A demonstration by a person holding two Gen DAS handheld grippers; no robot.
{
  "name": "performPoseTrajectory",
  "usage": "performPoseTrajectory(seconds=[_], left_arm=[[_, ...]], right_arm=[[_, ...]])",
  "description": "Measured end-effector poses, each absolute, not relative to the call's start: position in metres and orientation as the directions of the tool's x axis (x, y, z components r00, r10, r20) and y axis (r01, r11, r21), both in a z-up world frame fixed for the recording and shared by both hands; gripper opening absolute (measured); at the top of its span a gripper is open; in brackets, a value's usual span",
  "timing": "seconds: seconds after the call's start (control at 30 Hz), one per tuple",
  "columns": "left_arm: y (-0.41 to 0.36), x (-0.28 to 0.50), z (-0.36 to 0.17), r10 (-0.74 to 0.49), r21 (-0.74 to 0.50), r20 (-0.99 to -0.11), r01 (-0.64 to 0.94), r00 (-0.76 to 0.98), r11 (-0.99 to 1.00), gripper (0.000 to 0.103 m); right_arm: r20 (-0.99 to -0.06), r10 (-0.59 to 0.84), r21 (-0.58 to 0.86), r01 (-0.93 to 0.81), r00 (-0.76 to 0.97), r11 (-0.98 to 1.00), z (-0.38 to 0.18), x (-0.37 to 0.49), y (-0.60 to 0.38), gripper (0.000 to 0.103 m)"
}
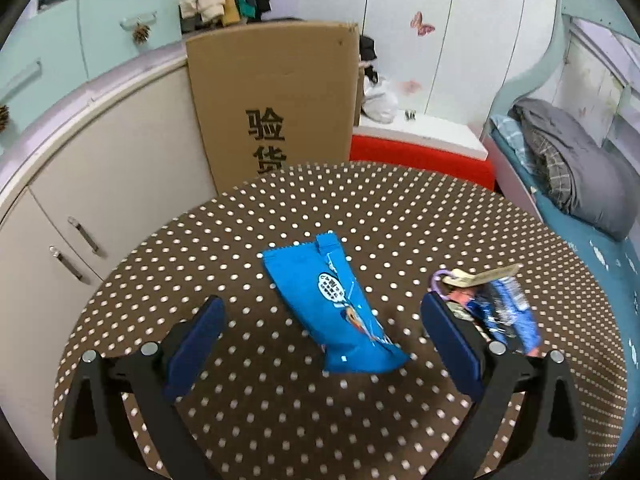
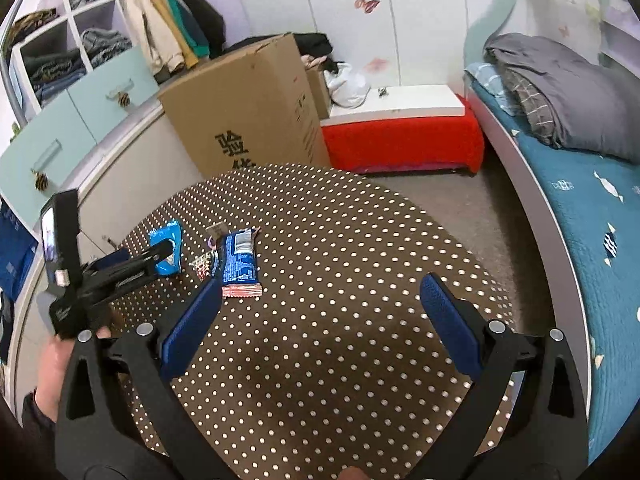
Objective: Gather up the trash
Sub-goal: 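Grasp the blue snack bag with left tool while right tool grasps blue-black wrapper, then carry the bag and wrapper to the wastebasket and open both tools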
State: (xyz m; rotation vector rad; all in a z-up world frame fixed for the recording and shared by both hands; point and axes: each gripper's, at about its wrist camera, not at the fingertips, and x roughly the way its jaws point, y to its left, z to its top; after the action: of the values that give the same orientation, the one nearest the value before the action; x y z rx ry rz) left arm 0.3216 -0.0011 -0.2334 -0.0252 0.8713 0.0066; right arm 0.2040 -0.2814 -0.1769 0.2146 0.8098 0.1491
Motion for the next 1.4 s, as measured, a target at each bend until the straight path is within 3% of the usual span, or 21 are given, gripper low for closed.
performPoseTrajectory(seconds=[0.07, 0.1, 0.13, 0.23, 0.33, 0.43, 0.6, 0.7, 1.4], left_arm=[[-0.004, 0.328, -0.24, -0.021, -0.025, -0.777, 0.003, 0.63, 1.0, 0.079], [-0.004, 0.331, -0.243, -0.032, -0.031, -0.788, 0.012, 0.615, 0.999, 0.055], [-0.006, 0.33, -0.244, -0.017, -0.008, -0.783, 0.017, 0.621, 1.0, 0.044], [-0.008, 0.327, -0.245, -0.069, -0.035, -0.782, 0.067, 0.619, 0.997, 0.027], [-0.003, 0.318, -0.245, -0.103, -0.062, -0.778, 0.088, 0.619, 0.994, 0.021], [0.007, 0.305, -0.244, -0.121, -0.09, -0.773, 0.082, 0.622, 0.993, 0.019], [0.019, 0.288, -0.244, -0.128, -0.105, -0.77, 0.074, 0.626, 0.992, 0.018], [0.021, 0.278, -0.244, -0.137, -0.111, -0.768, 0.081, 0.625, 0.991, 0.018], [-0.005, 0.195, -0.222, -0.291, -0.177, -0.724, 0.239, 0.625, 0.955, 0.01]], right_arm=[[-0.711, 0.223, 0.241, -0.067, 0.667, 0.968, -0.184, 0.213, -0.275, 0.097], [-0.714, 0.225, 0.24, -0.071, 0.662, 0.968, -0.186, 0.216, -0.272, 0.097], [-0.718, 0.23, 0.238, -0.078, 0.657, 0.968, -0.189, 0.222, -0.269, 0.097], [-0.734, 0.244, 0.227, -0.109, 0.634, 0.968, -0.2, 0.241, -0.253, 0.097], [-0.748, 0.278, 0.226, -0.162, 0.603, 0.96, -0.213, 0.259, -0.231, 0.095], [-0.763, 0.288, 0.215, -0.192, 0.579, 0.957, -0.226, 0.273, -0.213, 0.072], [-0.769, 0.306, 0.208, -0.233, 0.562, 0.95, -0.235, 0.284, -0.191, 0.061], [-0.776, 0.293, 0.161, -0.273, 0.559, 0.948, -0.235, 0.282, -0.178, 0.038], [-0.7, 0.296, 0.291, -0.12, 0.65, 0.949, -0.2, 0.153, -0.292, 0.035]])
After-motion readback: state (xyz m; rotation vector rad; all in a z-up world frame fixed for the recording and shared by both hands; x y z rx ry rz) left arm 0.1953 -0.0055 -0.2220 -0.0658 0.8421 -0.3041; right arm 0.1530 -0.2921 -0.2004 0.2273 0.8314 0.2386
